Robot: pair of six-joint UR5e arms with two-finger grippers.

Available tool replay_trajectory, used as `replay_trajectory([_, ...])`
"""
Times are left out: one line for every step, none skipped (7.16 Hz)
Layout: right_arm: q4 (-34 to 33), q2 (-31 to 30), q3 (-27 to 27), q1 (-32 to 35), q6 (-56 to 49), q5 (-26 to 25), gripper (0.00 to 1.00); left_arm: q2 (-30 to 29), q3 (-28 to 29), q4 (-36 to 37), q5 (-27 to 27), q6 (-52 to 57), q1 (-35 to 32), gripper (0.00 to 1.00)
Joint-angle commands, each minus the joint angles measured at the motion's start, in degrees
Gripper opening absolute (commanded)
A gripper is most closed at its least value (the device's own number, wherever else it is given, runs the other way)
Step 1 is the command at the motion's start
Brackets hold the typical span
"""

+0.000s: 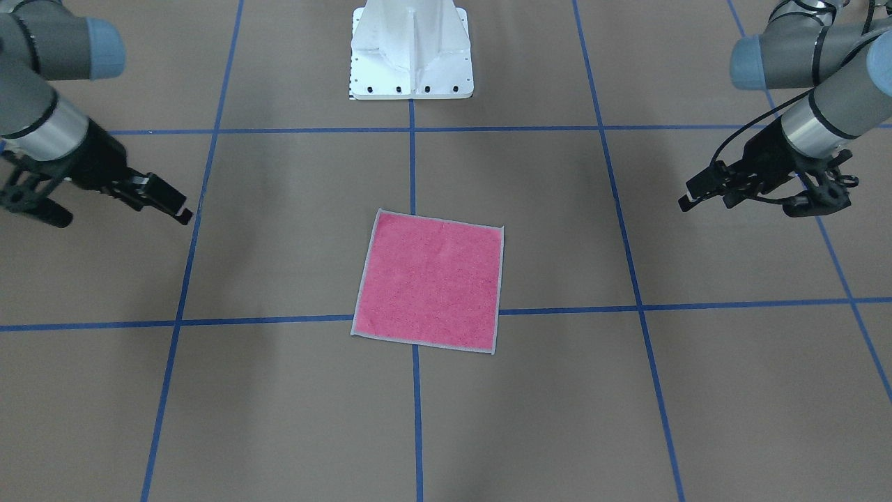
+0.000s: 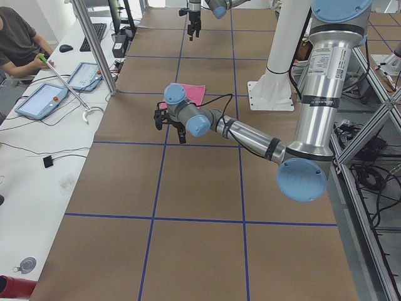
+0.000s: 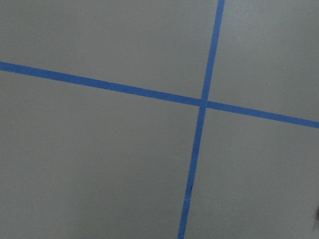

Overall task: Fold towel twice with both arms
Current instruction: 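Move the right gripper to the towel's corner nearest it while the left arm approaches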

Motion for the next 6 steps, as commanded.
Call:
replay_trajectory([-0.1,6.6,0.4,-11.7,17.8,-10.2,0.95,-4.0,1.7,0.0,1.7,-4.0,2.4,1.0])
replay_trajectory([-0.9,9.9,-0.4,-18.6,22.5,-18.6,0.92,-5.3,1.7,0.0,4.5,-6.7,4.5,1.0])
replay_trajectory([-1.7,12.3,-1.7,-21.9,25.2,-22.0,0.89,-6.4,2.3,0.0,5.9,-8.0,6.3,1.0])
replay_trajectory([-1.7,14.0,-3.7,-23.3,27.2,-23.8,0.88,-8.1,3.2,0.0,7.2,-9.6,7.4,1.0])
replay_trajectory([-1.7,15.7,-5.8,-24.2,28.0,-25.8,0.86,-8.3,3.3,0.0,7.8,-10.5,8.4,1.0])
replay_trajectory([-1.7,18.1,-8.5,-24.3,29.5,-26.5,0.81,-8.3,3.3,0.0,7.8,-10.6,8.6,1.0])
